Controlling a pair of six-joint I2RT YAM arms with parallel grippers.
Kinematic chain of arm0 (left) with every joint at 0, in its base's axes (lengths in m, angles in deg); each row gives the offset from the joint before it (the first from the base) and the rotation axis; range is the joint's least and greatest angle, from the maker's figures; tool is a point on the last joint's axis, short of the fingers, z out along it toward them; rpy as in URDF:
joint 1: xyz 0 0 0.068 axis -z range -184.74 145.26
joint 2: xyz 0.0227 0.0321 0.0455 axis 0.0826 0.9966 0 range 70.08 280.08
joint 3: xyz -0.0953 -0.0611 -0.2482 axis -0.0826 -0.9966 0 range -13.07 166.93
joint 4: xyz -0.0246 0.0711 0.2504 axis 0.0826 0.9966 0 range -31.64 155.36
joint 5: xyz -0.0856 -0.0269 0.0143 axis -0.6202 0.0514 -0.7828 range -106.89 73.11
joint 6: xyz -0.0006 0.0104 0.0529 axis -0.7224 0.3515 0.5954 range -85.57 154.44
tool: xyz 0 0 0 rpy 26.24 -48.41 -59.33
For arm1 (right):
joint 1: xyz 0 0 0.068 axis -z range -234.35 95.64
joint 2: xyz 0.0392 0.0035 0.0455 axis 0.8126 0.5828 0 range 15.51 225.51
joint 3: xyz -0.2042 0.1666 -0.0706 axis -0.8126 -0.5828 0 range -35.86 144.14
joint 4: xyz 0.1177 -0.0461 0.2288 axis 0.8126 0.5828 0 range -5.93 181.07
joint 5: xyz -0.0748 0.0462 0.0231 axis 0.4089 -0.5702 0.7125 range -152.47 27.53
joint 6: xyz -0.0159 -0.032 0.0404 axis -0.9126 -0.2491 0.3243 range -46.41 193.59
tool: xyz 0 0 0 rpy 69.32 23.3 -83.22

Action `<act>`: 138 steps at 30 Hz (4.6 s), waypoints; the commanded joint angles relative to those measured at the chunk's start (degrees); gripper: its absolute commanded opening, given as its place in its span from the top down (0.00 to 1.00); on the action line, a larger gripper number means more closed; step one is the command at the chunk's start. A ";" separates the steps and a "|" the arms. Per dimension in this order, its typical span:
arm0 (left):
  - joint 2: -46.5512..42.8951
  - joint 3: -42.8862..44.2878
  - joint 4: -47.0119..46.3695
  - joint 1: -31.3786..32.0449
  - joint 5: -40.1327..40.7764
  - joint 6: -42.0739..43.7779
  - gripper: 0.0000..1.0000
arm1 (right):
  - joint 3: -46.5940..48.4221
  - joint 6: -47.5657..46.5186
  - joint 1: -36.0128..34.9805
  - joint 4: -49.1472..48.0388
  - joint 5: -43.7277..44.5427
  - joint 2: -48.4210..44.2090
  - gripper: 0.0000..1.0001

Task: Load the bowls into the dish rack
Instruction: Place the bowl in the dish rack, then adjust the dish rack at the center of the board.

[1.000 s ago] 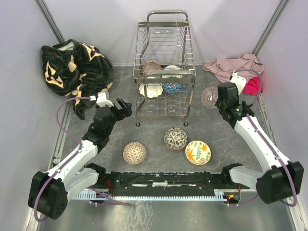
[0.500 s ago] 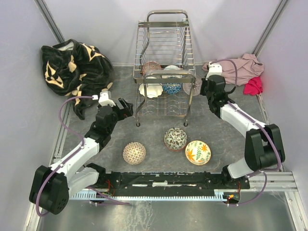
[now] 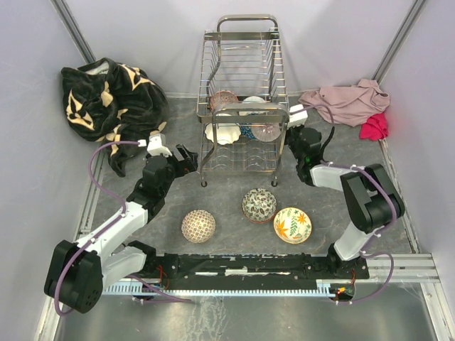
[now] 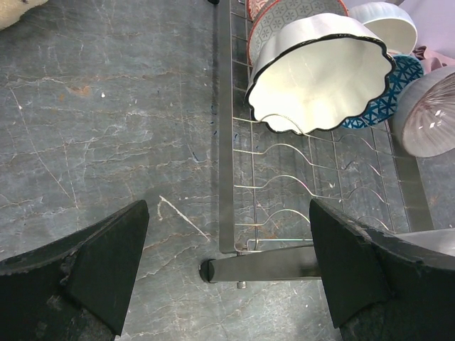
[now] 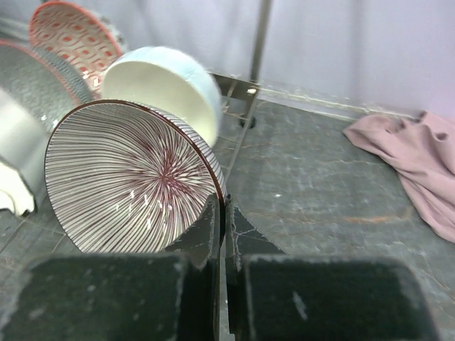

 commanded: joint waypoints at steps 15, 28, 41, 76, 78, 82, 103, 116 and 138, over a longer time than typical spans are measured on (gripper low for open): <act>1.11 0.36 -4.30 0.21 -0.14 1.01 0.01 | -6.62 -25.03 -9.92 -35.92 1.88 10.06 1.00; 2.21 0.33 -5.17 0.07 -0.32 1.10 0.01 | -7.19 -33.60 -11.60 -35.90 -4.74 12.94 1.00; 2.16 0.49 -5.37 0.14 -0.51 1.02 0.01 | -9.14 -33.78 -11.61 -35.90 -11.28 13.82 0.98; -3.11 4.82 4.64 -1.69 2.26 0.93 0.01 | 6.37 13.35 -4.44 32.27 8.71 -13.49 0.19; -3.58 5.47 6.15 -2.98 1.58 0.17 0.01 | 8.23 16.91 -2.38 40.62 7.99 -15.12 0.18; -5.34 5.94 8.65 -5.34 0.58 -1.29 0.01 | 11.63 21.37 0.80 52.49 6.65 -17.20 0.15; -22.34 9.05 29.07 -5.72 -17.91 -5.27 0.01 | -0.58 32.60 3.36 79.57 3.77 -43.23 0.04; -29.04 7.14 40.81 -4.76 -23.04 -6.91 0.01 | -1.91 32.81 3.36 80.15 4.12 -44.64 0.07; -21.49 -1.68 47.79 -2.40 -31.28 -19.69 0.01 | -4.26 30.60 3.27 65.91 -7.29 -36.95 0.16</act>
